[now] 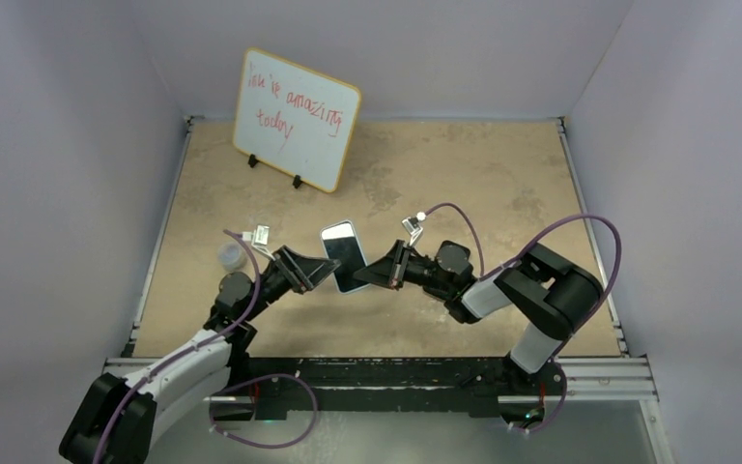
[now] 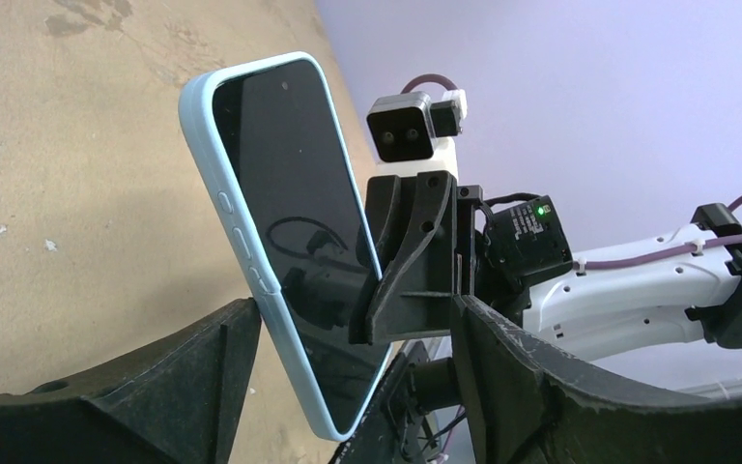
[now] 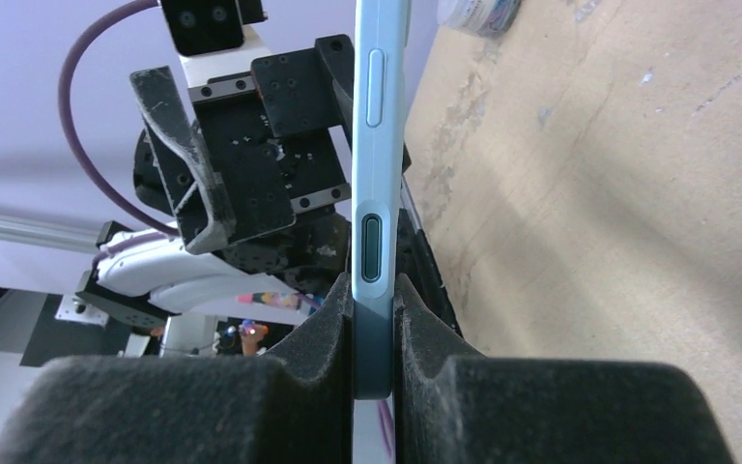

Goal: Take the phone out of the phone case
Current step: Pick up the phone at the center of the board.

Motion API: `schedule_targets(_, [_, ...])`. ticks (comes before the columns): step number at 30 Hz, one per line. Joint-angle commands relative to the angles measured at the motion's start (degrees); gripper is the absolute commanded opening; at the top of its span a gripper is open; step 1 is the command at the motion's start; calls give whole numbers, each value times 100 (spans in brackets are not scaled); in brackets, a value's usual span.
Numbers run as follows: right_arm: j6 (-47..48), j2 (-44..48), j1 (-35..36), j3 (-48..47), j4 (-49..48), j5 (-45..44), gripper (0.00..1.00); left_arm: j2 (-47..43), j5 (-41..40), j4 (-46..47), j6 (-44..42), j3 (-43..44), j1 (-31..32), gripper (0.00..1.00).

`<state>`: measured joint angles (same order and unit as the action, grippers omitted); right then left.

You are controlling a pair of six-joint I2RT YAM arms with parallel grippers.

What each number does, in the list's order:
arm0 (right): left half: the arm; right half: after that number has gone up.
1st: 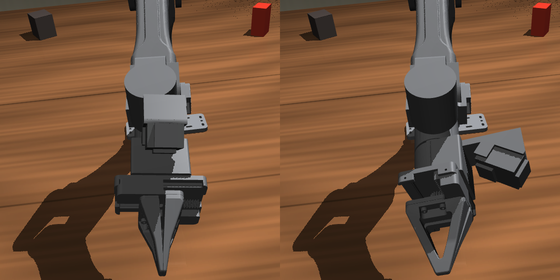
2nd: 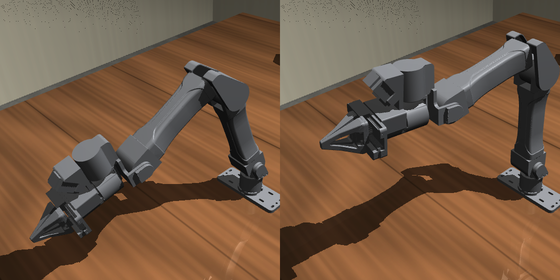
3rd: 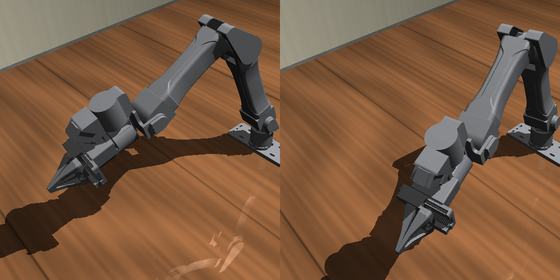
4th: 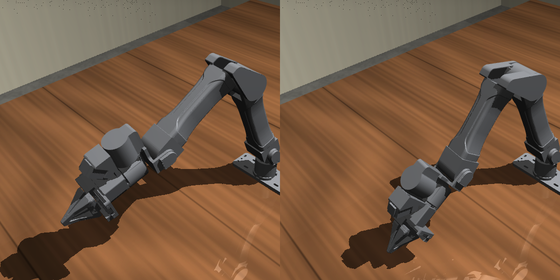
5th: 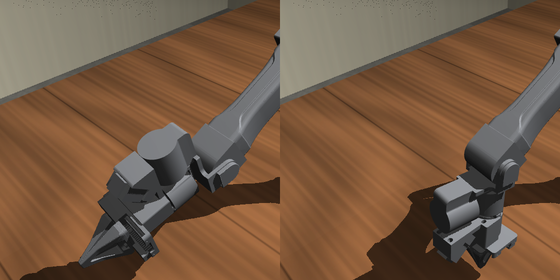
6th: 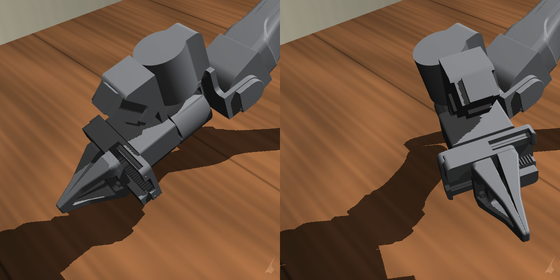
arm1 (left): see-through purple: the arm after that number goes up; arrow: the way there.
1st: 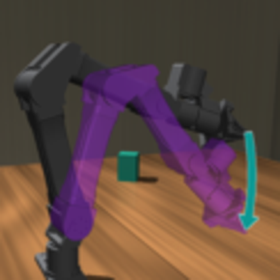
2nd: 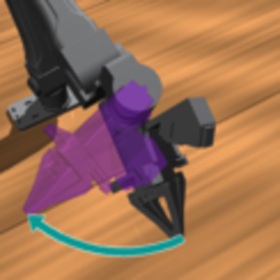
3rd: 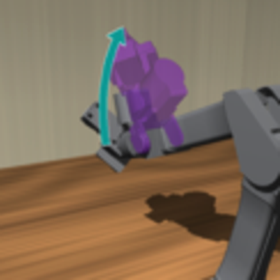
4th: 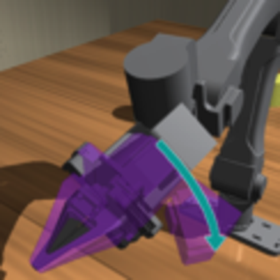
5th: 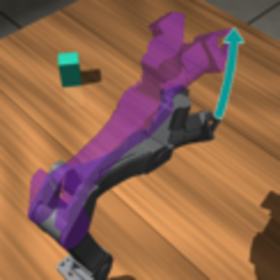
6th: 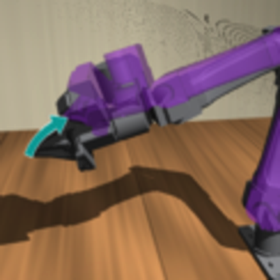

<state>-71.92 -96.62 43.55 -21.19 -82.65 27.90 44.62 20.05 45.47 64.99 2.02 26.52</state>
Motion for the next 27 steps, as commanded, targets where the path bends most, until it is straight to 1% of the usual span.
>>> schedule_targets(1, [-152,263,21,-211,-2018,243,0,138,215,682,133,90,2,73])
schedule_targets(3, [-169,336,17,-234,-1997,256,0,210,227,776,219,72,2,71])
schedule_targets(7, [-135,530,20,-266,-1867,213,0,319,184,515,314,84,2,71])
schedule_targets(10, [-46,676,14,-312,-1636,218,0,370,202,723,431,20,2,69])
schedule_targets(15, [-31,713,24,-384,-1650,176,0,448,250,965,524,84,1,64])
schedule_targets(21, [-213,522,36,-429,-1949,237,0,790,411,1744,785,139,2,53])
schedule_targets(27, [-355,318,33,-465,-2122,277,0,864,427,2064,835,170,-2,40])
